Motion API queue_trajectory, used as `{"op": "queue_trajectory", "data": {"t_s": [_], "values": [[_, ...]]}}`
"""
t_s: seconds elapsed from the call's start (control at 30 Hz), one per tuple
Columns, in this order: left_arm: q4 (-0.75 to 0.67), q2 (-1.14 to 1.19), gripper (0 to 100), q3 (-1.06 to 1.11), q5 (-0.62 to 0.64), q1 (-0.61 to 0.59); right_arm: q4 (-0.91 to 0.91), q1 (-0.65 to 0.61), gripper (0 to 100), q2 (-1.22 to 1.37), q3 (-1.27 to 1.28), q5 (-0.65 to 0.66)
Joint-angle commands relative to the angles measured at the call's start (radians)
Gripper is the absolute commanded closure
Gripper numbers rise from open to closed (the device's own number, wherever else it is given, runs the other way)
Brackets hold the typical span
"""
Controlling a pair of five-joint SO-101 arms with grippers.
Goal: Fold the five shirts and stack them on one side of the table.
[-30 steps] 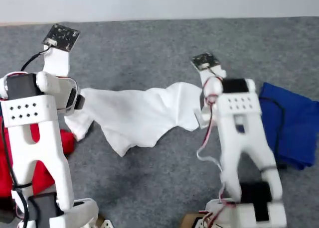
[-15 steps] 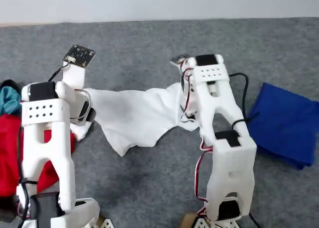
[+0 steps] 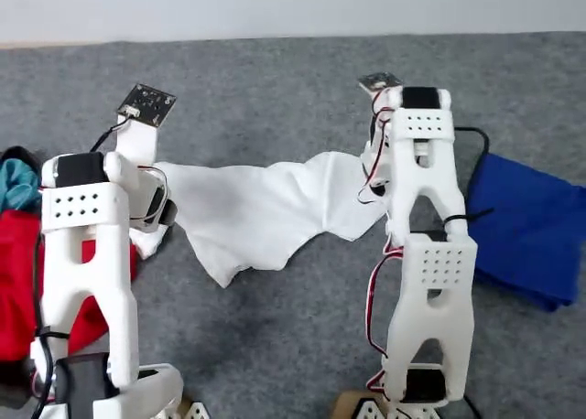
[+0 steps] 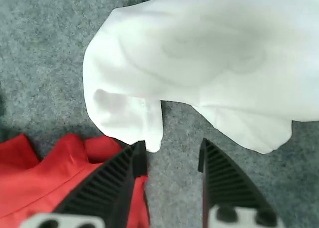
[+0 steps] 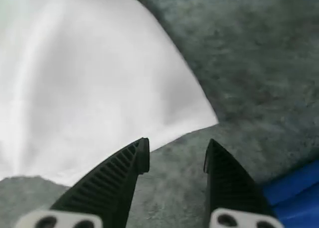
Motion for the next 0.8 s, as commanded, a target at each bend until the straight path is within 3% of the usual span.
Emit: {"op": "queue_trajectory", "data": {"t_s": [0.0,0.53,0.6,0.7,0.77], "values": [[-0.014,-0.034,82,-0.004,-0.003,0.005,-0.022,0.008,80.5,0.019,-0.078,-0.011],[-0.014,-0.040,82,0.077,-0.002,0.002,-0.027,0.018,81.0,0.237,-0.252,-0.011],[-0.014,-0.040,82,0.077,-0.002,0.002,-0.005,0.007,84.7,0.240,-0.253,-0.006],[-0.021,-0.040,82,0.077,-0.002,0.005,0.030,-0.002,98.3,0.236,-0.255,-0.006],[-0.028,-0.040,82,0.076,-0.002,0.006,0.067,0.004,97.5,0.236,-0.278,-0.006]]}}
